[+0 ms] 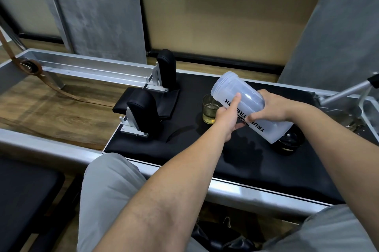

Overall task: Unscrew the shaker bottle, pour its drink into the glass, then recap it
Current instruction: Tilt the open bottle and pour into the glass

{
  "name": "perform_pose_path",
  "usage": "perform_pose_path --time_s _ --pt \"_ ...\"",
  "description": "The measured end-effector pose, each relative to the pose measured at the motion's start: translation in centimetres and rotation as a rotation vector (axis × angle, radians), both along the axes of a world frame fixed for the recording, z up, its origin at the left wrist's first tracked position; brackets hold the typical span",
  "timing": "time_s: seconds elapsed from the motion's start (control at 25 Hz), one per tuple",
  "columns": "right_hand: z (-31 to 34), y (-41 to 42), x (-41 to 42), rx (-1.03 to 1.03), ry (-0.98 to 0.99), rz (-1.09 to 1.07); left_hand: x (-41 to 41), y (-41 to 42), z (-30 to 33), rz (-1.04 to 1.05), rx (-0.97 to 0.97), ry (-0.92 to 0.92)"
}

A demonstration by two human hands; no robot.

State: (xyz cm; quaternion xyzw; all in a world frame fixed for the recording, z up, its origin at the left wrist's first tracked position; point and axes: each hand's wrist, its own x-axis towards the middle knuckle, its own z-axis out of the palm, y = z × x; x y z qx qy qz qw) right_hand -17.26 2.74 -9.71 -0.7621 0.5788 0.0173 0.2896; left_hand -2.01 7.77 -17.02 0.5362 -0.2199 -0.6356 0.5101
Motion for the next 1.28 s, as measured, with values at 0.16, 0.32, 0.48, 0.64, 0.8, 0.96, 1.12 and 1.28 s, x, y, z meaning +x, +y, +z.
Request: perform_pose_path --time_s 0.16,0.32,0.48,0.64,0.8,0.96,1.12,1.28 --pt "0.4 0.3 0.1 0.008 0.004 -0.002 0.0 0.1 0.1 0.002 -0.005 0.003" --pt "0.8 0.7 0.2 0.012 0.0 -0.014 0.0 0.1 0.4 0.0 -0.012 0.001" --pt "1.1 0.8 0.2 0.014 0.002 -0.015 0.0 0.1 0.5 -0.004 -0.015 -0.002" --pt "1.2 0.8 0.1 0.009 0.004 -0.013 -0.1 0.2 0.6 -0.009 -0.012 -0.009" --pt "1.1 0.4 0.0 -0.001 0.01 -0.005 0.0 0.2 0.7 -0.005 -0.02 -0.008" --pt "0.9 0.2 0.0 -0.017 0.017 -0.003 -0.1 0.3 0.9 -0.003 -0.021 -0.012" --pt "1.0 0.3 0.0 -0.018 0.026 -0.005 -0.2 0.2 0.8 -0.004 -0.023 -0.006" --pt "1.2 0.4 0.0 -0.016 0.034 0.0 -0.2 0.3 0.9 -0.003 -0.024 -0.004"
